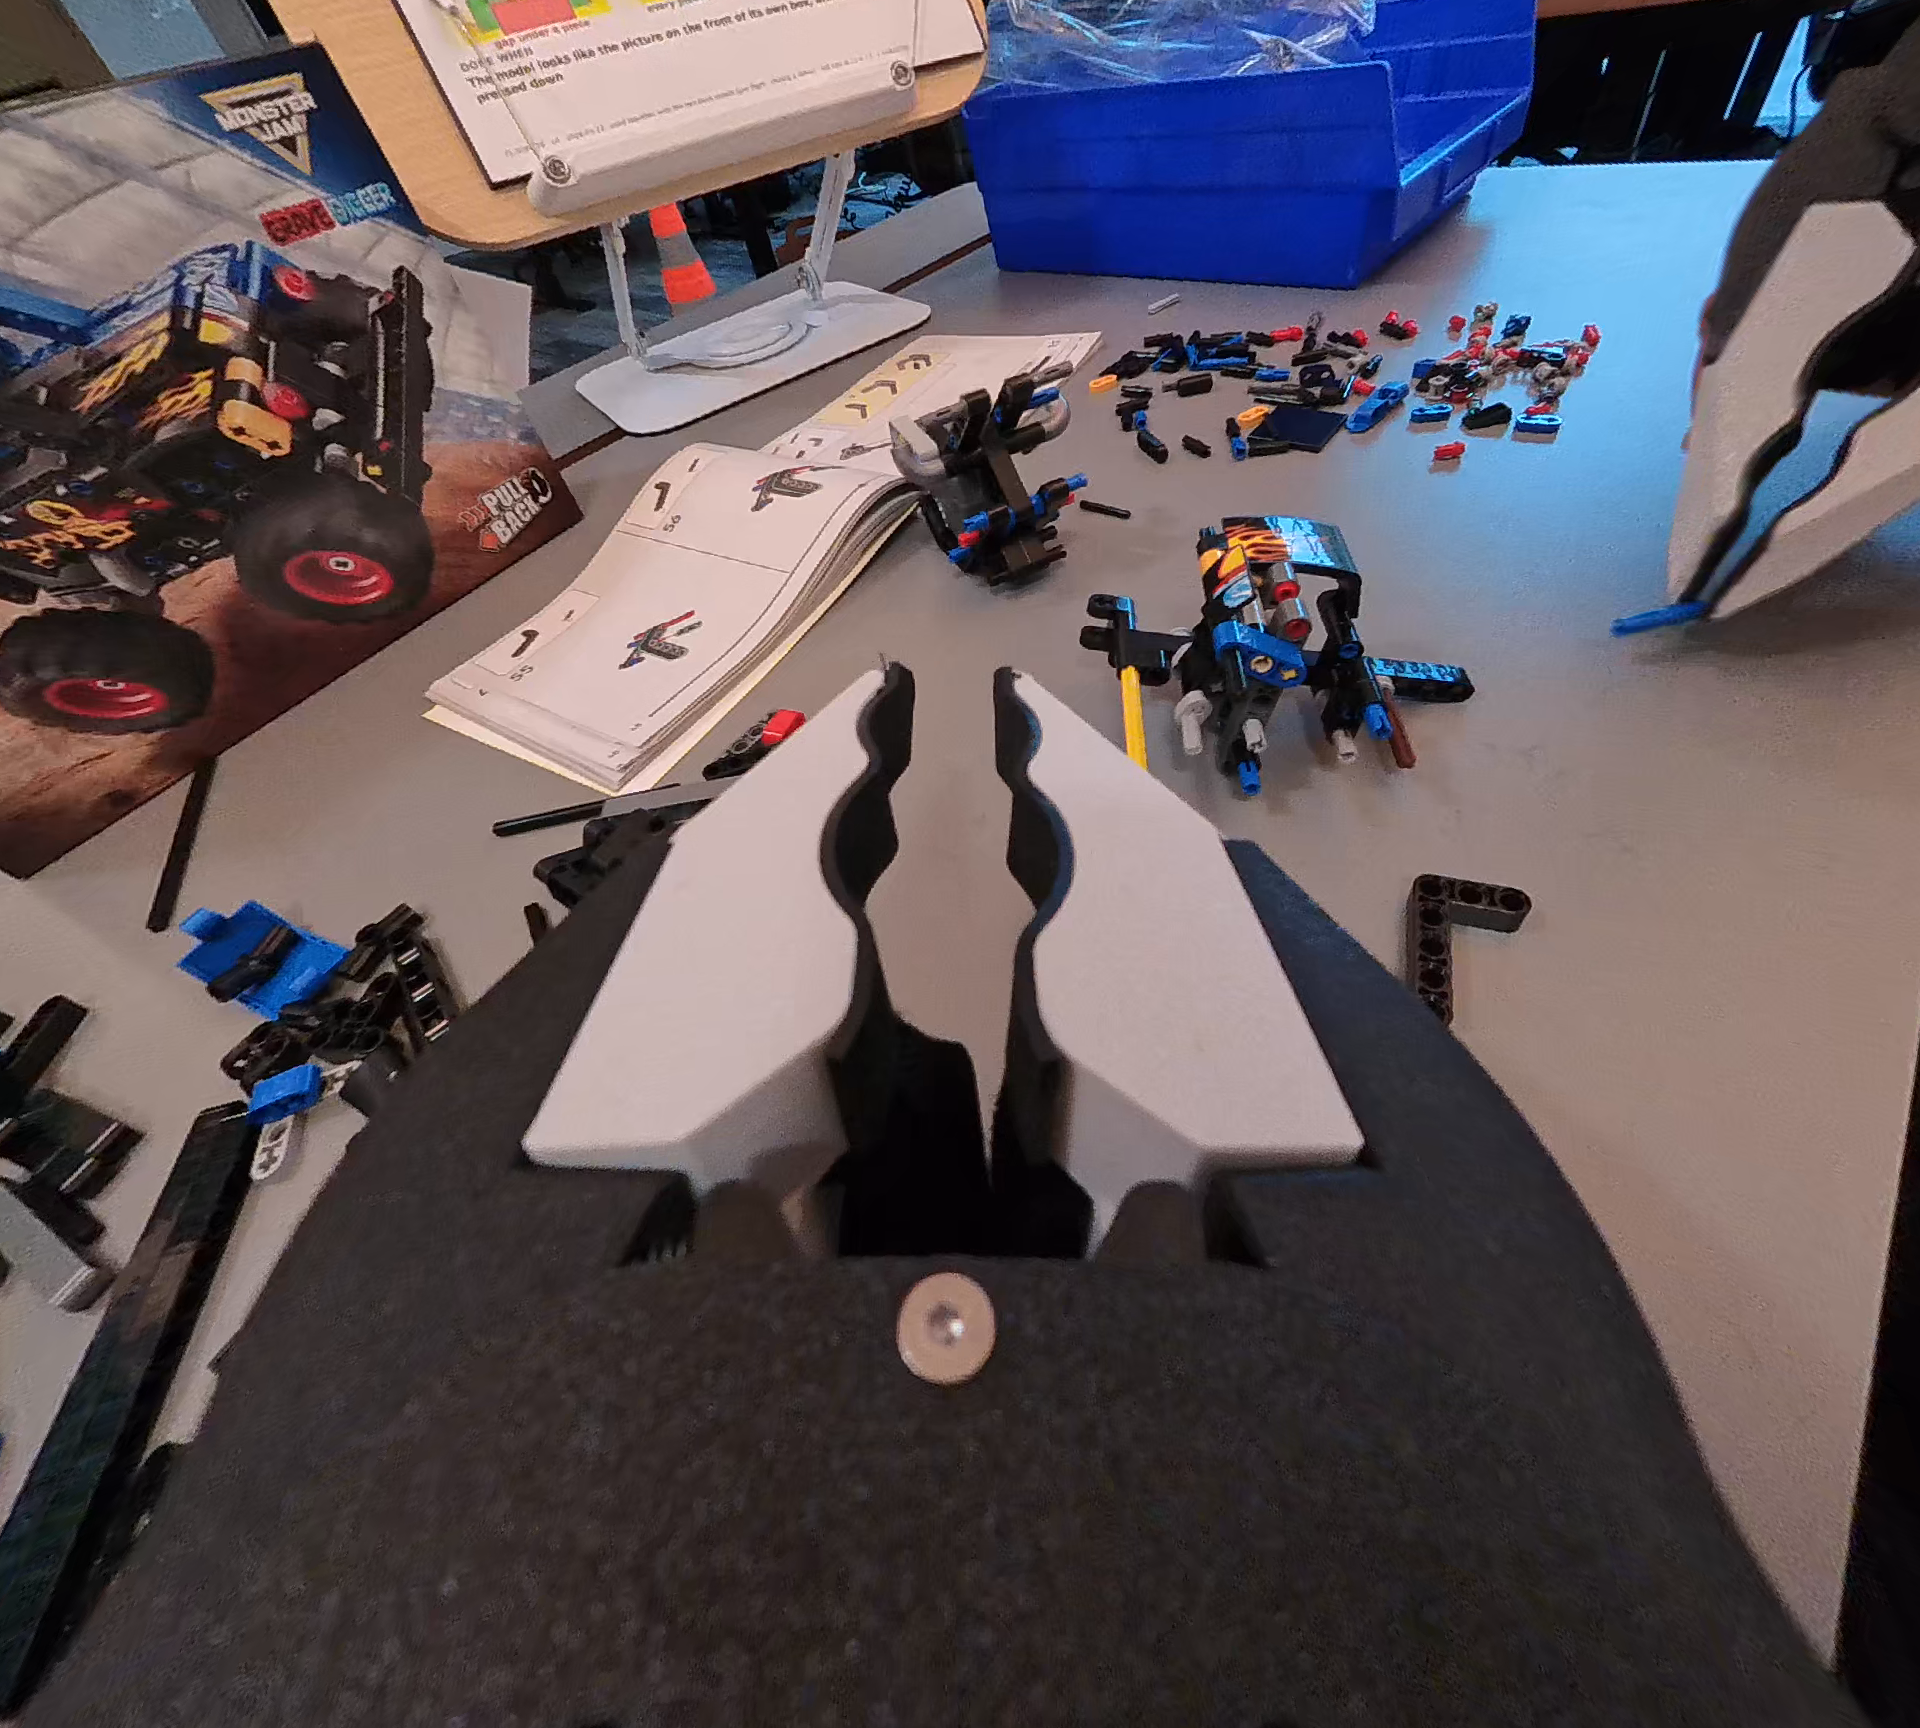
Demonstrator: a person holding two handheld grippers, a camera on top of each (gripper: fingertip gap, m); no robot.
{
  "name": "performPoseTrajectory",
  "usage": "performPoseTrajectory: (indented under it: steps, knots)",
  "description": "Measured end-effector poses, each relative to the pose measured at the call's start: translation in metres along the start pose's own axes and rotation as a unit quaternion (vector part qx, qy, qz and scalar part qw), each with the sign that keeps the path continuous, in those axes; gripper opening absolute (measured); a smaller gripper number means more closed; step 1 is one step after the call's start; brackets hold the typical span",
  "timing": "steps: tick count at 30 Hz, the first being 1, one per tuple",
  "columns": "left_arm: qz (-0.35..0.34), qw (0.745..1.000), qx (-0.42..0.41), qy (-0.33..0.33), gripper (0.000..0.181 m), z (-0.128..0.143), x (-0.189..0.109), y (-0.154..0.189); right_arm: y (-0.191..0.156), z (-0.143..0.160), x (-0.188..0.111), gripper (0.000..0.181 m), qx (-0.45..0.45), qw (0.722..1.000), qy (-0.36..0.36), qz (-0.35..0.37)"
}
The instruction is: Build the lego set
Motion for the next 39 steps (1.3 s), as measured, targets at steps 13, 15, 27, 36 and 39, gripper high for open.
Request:
performPoseTrajectory:
  steps: [13,15,27,36,39]
  knots:
    - [-0.004,1.000,0.007,-0.010,0.013,0.002,0.004,-0.002,0.004,0.006,0.012,0.015,0.008,1.000,0.002,0.011]
    - [-0.004,1.000,0.012,-0.014,0.013,0.002,0.005,-0.001,0.006,0.006,0.007,0.020,0.015,0.999,0.014,0.030]
    - [-0.012,0.999,0.037,-0.020,0.012,0.004,0.009,-0.005,-0.086,0.024,-0.065,0.025,0.097,0.951,0.260,0.136]
    - [-0.032,0.996,0.080,-0.036,0.012,0.006,0.011,-0.003,-0.180,0.099,-0.054,0.025,0.179,0.916,0.282,0.222]
    - [-0.037,0.992,0.110,-0.050,0.012,0.008,0.013,0.001,-0.207,0.127,-0.035,0.025,0.235,0.911,0.269,0.205]
Point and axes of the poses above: each gripper's, where its closed fingertips meet, x out along the fingers, z out of its underside, y = z × x across the jaws, the point moved 9 cm from there along -x, back along the fingers, and after that the axes turned 7 degrees about y, right-handed, at the moved point
